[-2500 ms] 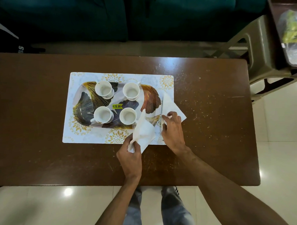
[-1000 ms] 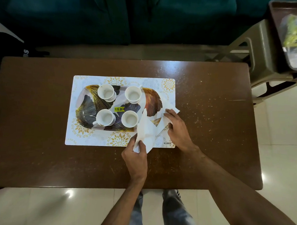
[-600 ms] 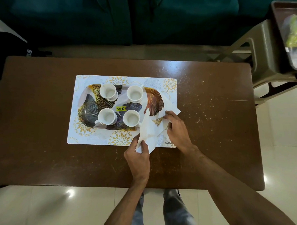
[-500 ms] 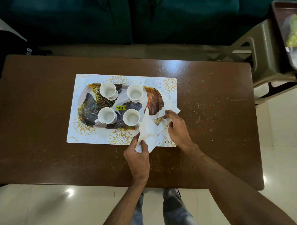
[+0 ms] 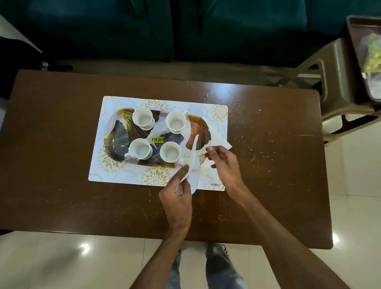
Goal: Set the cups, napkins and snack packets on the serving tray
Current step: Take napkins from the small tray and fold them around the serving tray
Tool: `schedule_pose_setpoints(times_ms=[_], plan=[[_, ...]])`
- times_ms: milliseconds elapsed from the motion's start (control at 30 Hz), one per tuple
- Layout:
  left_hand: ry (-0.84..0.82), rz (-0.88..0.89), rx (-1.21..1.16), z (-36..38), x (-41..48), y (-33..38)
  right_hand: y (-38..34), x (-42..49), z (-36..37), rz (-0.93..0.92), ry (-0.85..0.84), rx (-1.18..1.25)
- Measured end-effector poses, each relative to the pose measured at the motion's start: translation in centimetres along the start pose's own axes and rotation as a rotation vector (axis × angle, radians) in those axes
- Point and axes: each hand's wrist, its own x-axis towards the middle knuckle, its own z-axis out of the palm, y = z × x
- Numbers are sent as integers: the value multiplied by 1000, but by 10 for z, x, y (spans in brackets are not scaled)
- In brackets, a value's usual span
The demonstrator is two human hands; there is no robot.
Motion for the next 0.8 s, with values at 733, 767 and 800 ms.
schedule_pose_setpoints(times_ms=[733,767,800], plan=[[-291,386,-33,-85,79,3,-65,16,17,-239,-681,-390],[-288,388,-23,-89,80,3,-64,16,21,-237,-696,-392],[-281,386,-17,-92,81,2,-63,17,23,-230,-695,-392]])
